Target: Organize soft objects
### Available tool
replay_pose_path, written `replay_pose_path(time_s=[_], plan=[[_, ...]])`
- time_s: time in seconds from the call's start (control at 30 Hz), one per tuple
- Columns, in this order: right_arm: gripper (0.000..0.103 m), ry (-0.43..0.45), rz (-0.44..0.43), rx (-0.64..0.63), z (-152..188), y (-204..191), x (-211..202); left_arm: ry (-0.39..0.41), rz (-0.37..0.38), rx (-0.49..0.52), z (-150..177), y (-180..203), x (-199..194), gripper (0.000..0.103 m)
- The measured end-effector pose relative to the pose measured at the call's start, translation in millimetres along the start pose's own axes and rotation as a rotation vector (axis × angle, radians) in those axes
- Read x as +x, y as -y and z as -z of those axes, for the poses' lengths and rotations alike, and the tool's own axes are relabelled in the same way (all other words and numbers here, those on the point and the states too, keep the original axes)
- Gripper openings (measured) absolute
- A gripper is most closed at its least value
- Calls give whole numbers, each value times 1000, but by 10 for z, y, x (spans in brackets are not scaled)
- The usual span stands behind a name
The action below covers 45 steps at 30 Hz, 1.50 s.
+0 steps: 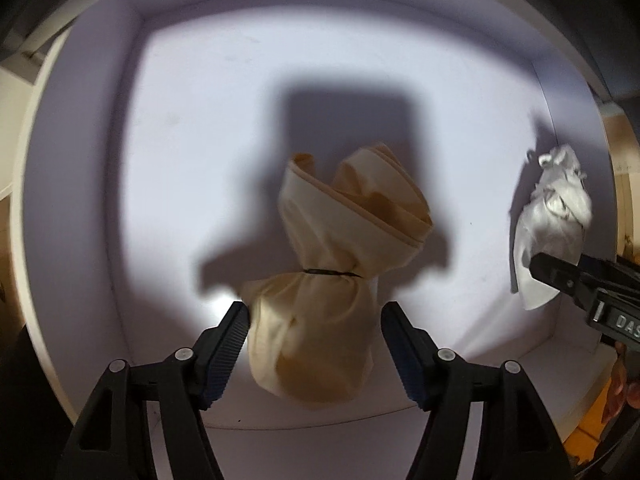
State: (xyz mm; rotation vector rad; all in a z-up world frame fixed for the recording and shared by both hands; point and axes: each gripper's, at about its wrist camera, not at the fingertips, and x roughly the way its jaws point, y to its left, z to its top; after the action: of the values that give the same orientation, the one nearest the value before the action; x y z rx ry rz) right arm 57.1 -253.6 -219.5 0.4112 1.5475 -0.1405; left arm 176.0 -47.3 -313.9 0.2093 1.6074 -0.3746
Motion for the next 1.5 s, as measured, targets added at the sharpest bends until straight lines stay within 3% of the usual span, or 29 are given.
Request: replay_pose_path(time_s=[0.23,0.4,0.6,1.17,1.5], plan=[[42,3,-9,-19,-14,-9,-21,-6,-40,33,-30,112,103,67],[39,8,-22,-18,6,-29,-137,22,10,9,-45,19,139,49],[37,36,-58,16,116,-33,-344,25,46,-14,-14,-44,136,40],[36,54,-193,70,469,249,-1019,3,44,-28,33,-32,191,40],[36,172,-245,52,478,258,-1800,4,41,-24,114,154,135,40]])
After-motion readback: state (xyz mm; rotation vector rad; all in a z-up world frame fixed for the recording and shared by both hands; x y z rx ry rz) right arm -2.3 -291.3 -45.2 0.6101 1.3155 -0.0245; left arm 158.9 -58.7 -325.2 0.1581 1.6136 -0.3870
